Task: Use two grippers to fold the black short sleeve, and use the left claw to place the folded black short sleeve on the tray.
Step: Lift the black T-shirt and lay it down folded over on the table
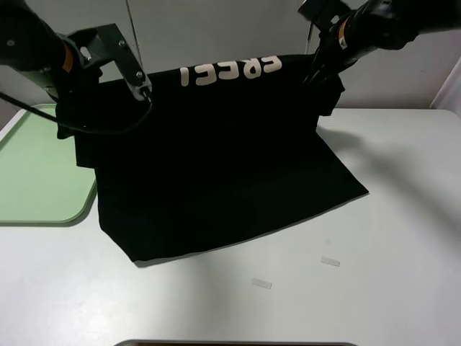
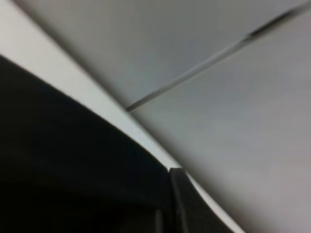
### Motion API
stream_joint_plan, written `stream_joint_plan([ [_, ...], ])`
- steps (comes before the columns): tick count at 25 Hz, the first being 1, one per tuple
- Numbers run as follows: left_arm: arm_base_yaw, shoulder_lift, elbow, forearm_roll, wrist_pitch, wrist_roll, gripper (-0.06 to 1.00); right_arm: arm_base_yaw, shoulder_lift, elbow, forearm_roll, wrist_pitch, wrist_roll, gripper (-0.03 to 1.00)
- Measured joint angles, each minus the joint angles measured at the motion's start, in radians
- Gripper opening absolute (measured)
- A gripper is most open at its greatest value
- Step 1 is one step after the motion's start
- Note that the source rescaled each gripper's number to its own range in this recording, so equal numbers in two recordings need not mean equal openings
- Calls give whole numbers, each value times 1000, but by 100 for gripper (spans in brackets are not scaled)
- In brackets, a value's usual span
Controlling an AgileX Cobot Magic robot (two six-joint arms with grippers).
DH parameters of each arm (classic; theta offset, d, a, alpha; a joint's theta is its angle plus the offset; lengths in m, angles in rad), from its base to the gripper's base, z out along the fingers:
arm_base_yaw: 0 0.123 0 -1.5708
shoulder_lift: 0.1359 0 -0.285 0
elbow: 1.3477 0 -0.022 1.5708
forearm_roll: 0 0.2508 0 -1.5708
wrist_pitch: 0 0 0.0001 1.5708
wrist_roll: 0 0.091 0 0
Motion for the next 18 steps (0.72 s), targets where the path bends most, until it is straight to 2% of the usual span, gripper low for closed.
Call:
stream_joint_plan([
  [6,11,0,129,-5,-101,148,3,8,90,0,-7,37,-120,0],
  [10,11,-1,232,-7,-186,231,3,10,110,0,30,70,-185,0],
  [18,9,-2,386,-17,-336,303,3,16,115,66,151,174,-375,0],
])
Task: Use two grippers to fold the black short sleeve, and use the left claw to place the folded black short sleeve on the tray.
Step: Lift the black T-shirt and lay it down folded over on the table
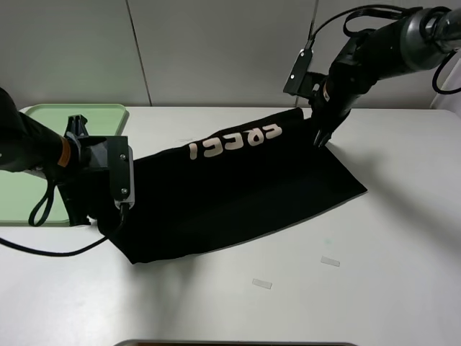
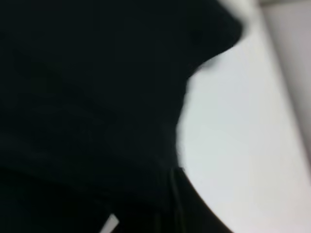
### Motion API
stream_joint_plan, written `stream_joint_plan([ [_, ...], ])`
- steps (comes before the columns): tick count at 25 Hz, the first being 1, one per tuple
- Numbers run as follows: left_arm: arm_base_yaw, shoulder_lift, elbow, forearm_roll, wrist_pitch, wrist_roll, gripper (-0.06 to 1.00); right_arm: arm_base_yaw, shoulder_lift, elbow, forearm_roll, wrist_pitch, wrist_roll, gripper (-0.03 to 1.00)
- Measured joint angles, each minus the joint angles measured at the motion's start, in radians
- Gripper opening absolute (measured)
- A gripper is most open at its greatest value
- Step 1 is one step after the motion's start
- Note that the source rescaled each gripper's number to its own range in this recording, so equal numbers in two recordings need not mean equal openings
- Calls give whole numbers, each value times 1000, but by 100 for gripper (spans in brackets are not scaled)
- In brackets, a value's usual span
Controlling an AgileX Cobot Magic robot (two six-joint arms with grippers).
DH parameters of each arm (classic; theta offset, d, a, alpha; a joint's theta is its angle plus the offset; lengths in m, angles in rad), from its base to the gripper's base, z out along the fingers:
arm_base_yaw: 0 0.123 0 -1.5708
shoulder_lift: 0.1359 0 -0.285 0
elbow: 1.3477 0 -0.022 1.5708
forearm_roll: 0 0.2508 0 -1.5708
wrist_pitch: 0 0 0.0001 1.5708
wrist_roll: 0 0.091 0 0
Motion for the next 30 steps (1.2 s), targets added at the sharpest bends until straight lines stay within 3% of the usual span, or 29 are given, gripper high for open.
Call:
stream_joint_plan([
  [6,0,0,68,-1,-65,4,3,0,0,153,26,8,-106,0],
  [11,-4,-1,104,-3,-89,5,3,0,0,200,26,8,-132,0],
  [23,-245,-2,109,-91,40,6,3,-8,0,205,-11,77,-135,0],
  [30,-282,-82,76,-127,114,-58,3,-8,0,205,-41,91,-135,0],
])
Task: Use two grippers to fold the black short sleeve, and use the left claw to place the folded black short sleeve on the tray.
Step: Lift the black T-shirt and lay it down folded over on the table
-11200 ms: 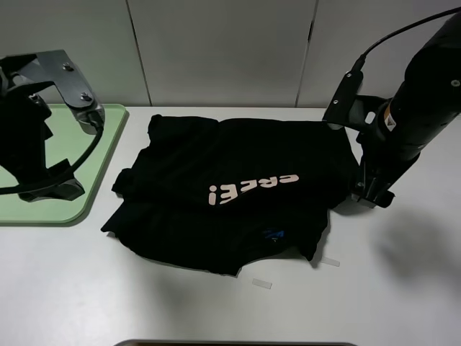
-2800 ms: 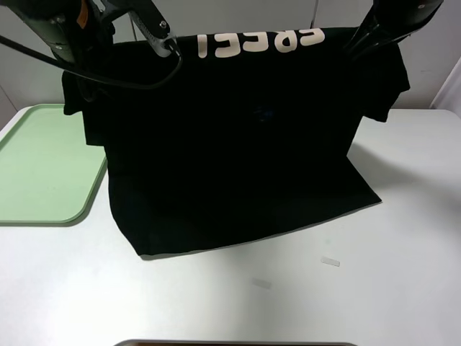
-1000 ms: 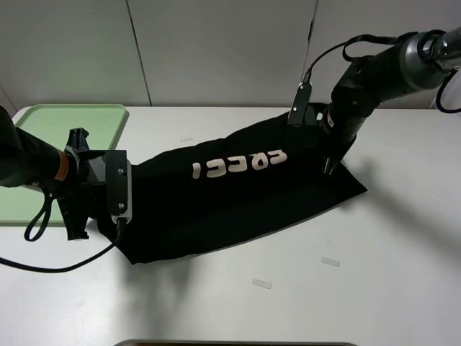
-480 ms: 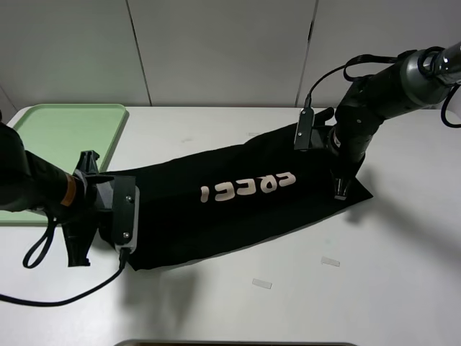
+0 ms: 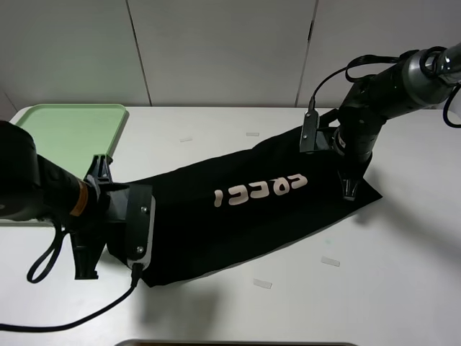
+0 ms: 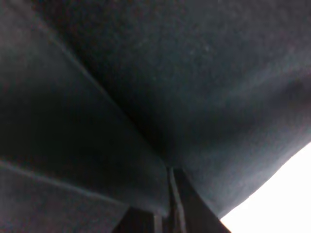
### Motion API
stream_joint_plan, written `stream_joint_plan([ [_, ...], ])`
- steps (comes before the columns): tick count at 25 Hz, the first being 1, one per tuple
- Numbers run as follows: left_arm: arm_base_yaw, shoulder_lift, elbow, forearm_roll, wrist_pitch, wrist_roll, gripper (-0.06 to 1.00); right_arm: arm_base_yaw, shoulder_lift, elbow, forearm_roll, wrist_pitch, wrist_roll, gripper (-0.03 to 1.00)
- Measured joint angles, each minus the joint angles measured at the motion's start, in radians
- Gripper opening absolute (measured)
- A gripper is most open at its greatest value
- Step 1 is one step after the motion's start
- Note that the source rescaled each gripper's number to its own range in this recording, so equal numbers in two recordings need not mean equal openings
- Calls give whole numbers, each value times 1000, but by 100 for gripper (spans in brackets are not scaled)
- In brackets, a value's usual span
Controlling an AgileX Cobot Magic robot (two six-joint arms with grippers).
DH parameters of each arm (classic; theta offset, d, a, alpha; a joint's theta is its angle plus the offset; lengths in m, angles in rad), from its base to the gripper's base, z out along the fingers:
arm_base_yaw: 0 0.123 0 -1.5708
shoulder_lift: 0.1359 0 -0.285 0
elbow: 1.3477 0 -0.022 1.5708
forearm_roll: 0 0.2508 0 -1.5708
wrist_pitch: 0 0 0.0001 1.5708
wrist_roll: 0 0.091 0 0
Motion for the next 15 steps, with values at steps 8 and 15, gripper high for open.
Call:
stream_joint_plan([
  [8,0,-133,-65,-202,106,-26,3,0,-5,0,-14,10,0,0],
  [15,0,-133,-65,-393,130,103,3,0,-8,0,-6,23,0,0],
])
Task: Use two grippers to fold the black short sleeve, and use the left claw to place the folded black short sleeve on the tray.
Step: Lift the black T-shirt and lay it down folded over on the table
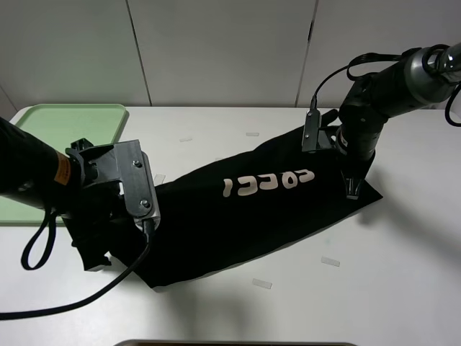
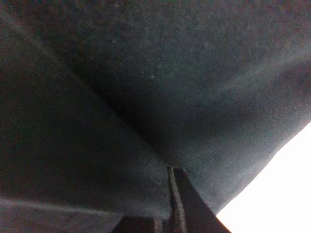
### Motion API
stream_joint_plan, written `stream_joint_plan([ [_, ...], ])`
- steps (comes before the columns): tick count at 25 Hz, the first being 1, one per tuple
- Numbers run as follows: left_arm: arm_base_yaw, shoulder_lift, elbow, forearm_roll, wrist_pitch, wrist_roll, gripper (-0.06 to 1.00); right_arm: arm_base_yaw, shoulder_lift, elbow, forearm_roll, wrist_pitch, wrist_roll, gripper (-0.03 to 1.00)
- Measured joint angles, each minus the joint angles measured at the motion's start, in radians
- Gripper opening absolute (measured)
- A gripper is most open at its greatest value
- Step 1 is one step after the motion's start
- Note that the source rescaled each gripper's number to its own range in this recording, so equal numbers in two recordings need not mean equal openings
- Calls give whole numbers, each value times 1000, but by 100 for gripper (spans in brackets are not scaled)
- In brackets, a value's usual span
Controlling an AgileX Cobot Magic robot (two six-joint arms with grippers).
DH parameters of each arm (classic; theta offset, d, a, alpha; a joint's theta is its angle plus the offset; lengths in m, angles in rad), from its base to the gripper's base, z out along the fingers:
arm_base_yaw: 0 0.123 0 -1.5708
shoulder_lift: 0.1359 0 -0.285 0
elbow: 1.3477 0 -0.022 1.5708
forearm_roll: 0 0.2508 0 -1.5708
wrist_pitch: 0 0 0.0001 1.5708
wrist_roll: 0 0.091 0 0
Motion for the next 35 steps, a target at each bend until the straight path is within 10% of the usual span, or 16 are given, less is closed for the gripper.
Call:
stream_joint_plan([
  [10,0,-1,68,-23,-32,144,11,-2,0,0,15,11,0,6],
  [15,1,-2,99,-37,41,171,62,-27,0,0,-14,51,10,76],
  [18,1,-2,99,-35,40,172,81,-27,0,0,-33,34,60,95],
  [26,1,-7,77,41,41,155,88,-27,-55,1,-62,47,146,100],
  [35,57,-4,-206,54,96,-150,88,-27,-262,-101,63,-2,281,100],
])
